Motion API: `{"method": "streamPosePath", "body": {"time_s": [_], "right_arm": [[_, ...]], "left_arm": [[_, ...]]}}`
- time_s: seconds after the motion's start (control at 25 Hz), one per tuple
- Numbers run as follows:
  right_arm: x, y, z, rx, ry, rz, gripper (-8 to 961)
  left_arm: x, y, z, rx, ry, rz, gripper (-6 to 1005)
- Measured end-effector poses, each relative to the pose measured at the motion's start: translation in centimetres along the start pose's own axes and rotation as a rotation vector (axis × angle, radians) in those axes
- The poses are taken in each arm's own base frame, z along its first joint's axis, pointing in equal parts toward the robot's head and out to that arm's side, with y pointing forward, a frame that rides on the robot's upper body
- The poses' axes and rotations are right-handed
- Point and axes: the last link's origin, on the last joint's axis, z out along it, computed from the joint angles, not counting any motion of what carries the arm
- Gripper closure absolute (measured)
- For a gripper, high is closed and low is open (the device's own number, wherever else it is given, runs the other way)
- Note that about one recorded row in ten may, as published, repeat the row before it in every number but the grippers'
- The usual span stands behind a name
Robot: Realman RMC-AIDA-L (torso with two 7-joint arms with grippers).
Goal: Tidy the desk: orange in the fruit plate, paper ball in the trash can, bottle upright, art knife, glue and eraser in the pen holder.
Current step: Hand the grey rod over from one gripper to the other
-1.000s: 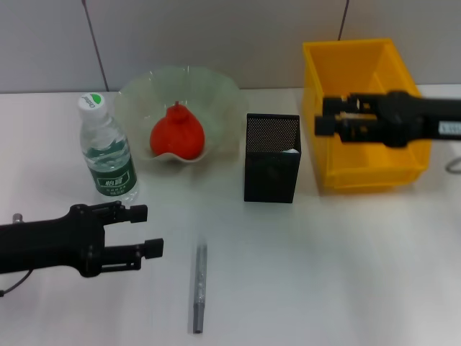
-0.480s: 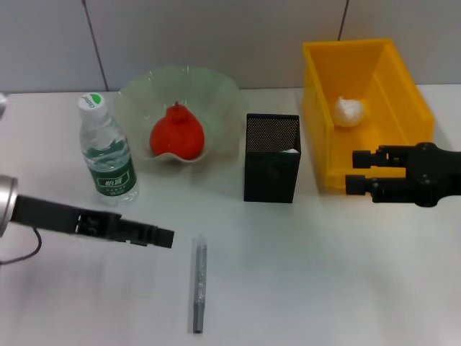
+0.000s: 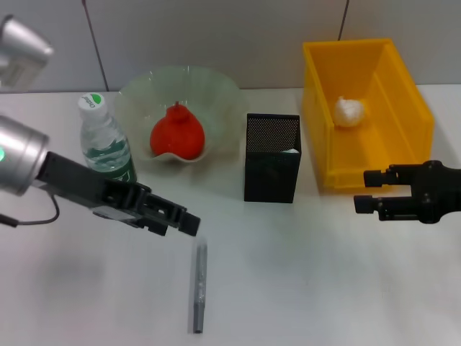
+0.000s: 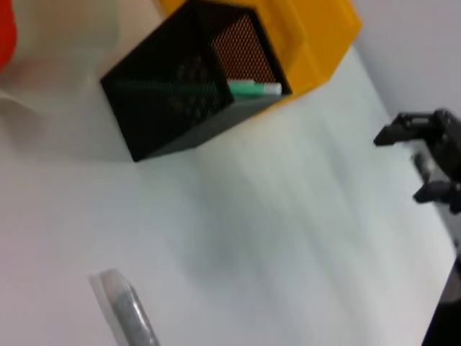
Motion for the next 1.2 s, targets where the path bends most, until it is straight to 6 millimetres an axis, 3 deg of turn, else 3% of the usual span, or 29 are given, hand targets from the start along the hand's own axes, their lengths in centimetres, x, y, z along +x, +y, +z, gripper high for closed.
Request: {"method": "streamPosePath", "body": {"time_s": [0.44, 0.64, 0.84, 1.08, 1.12, 1.2], "right_arm": [[0.1, -0.3, -0.1, 0.013, 0.033, -0.001, 256], [-0.2, -0.5, 0.0, 0.023, 0.028, -0.012, 255], [-0.7, -0.8, 0.2, 0.033, 0.026, -0.014, 257], [-0.8, -0.8, 0.3, 0.031, 0.027, 0.043, 256], [-0.8, -0.8, 0.1, 0.034, 0.029, 0.074, 256], [-0.7, -0.9, 0.0, 0.038, 0.029, 0.090, 256]], "left_arm": [[1.5, 1.3, 1.4, 0.052, -0.072, 0.043, 266], [2.6, 2.0, 3.0, 0.133, -0.128, 0.068, 267], [3.5, 2.8, 4.9, 0.230, -0.198, 0.273, 268], [4.5, 4.0, 4.9, 0.222, -0.223, 0.738, 268], [4.8, 4.6, 4.9, 0.196, -0.234, 0.904, 269], [4.8, 5.0, 5.0, 0.179, -0.247, 0.997, 269]]}}
